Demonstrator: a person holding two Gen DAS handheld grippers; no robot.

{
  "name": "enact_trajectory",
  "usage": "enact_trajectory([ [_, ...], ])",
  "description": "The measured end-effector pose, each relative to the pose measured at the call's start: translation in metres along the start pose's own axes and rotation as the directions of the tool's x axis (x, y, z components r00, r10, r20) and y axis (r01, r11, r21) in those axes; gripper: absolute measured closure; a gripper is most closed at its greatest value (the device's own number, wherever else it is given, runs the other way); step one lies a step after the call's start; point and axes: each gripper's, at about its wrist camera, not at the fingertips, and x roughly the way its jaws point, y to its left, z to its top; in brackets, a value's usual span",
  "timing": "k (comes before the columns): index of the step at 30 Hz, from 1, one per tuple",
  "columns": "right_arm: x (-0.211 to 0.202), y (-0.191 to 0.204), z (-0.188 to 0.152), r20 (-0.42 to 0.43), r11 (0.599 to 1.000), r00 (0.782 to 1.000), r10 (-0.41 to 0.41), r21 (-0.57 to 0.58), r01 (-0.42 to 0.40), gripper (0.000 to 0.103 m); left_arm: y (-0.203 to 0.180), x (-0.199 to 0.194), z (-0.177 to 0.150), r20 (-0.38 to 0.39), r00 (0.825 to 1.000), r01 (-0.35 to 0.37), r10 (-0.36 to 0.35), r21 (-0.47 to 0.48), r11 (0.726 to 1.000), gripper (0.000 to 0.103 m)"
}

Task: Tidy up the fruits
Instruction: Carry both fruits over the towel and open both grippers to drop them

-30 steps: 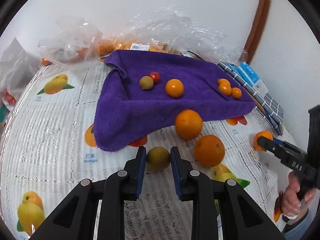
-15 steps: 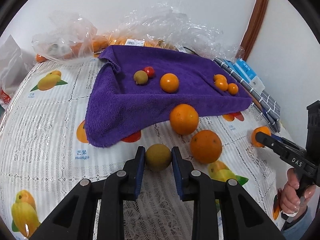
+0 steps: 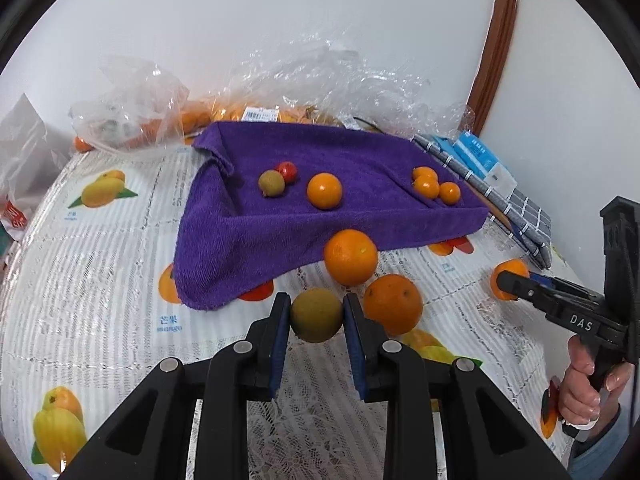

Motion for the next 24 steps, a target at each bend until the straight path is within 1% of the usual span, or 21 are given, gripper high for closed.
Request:
enact_trajectory([
  [2,-0.004,0.002,0.003,0.001,1.0,1.0,0.024,-0.011,-0.024,0.06,0.001,-0.007,0.004,0.013,1.0,0.009,-0.008,-0.013,1.0,0.078],
  [4,-0.007,0.003,0.008,0.006,0.999,0.999,0.037,-0.02,-0.037,0.06,0.004,-0.014,0.012,0.031,0.999,-0.004,0.005,-0.022,1.0,0.078],
  [8,-0.014,0.007,0.033,0.041,0.999,0.999,0.028,-0.039,-0.027,0.06,0.011,-0.021,0.033,0.053,0.998,-0.024,0.027,-0.061,0.998,0.078],
  [13,-0.014,0.012,0.075,0.096,0.997,0.995,0.004,-0.071,0.003,0.06,0.021,-0.023,0.069,0.109,0.992,-0.044,0.056,-0.113,0.993,0.078],
  [16,-0.007,0.016,0.099,0.125,0.995,0.992,-0.008,-0.094,0.02,0.06,0.025,-0.012,0.094,0.127,0.989,-0.057,0.074,-0.135,0.989,0.078],
  [19,0.006,0.017,0.116,0.133,0.995,0.991,-0.011,-0.1,0.025,0.06,0.029,0.004,0.108,0.135,0.987,-0.064,0.085,-0.156,0.986,0.078],
  [22,0.023,0.012,0.123,0.119,0.997,0.993,0.005,-0.08,0.004,0.06,0.034,0.023,0.112,0.13,0.988,-0.055,0.08,-0.185,0.981,0.078],
  [24,0.033,0.007,0.123,0.107,0.998,0.994,0.009,-0.066,-0.002,0.06,0.039,0.039,0.108,0.115,0.99,-0.058,0.082,-0.202,0.978,0.078],
])
